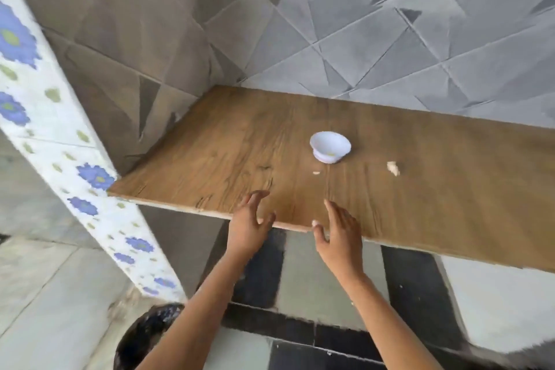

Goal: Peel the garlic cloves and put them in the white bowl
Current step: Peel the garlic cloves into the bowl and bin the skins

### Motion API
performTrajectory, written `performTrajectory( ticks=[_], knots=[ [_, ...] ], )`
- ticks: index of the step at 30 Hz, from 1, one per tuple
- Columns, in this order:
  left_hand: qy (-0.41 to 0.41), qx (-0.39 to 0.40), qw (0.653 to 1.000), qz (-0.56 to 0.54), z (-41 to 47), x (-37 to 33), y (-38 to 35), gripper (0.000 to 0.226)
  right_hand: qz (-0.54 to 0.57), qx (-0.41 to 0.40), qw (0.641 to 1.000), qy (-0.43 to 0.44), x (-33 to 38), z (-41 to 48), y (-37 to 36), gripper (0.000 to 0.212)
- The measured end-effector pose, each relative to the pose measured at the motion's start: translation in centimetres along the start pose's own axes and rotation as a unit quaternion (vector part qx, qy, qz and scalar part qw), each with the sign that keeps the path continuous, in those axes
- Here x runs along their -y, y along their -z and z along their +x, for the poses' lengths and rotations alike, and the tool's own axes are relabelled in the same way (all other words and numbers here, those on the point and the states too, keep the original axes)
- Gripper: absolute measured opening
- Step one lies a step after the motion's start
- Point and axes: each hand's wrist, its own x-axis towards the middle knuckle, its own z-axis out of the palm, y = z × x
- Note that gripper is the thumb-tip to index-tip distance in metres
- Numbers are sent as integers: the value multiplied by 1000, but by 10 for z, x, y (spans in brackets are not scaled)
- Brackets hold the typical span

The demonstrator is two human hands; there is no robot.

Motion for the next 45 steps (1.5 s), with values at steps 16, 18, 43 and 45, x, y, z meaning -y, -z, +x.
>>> performTrajectory(
  ticks=[16,18,43,45],
  knots=[
    [52,116,978,167,146,-54,-121,26,-151,106,979,-83,-162,85,19,77],
    [68,116,972,194,150,-57,-119,23,-145,107,980,-82,-163,83,18,78],
    [-229,257,931,124,236,-152,-193,25,-123,94,973,-171,-197,99,48,69],
    [-279,291,902,152,231,-162,-220,34,-96,80,976,-176,-208,100,54,60]
  ],
)
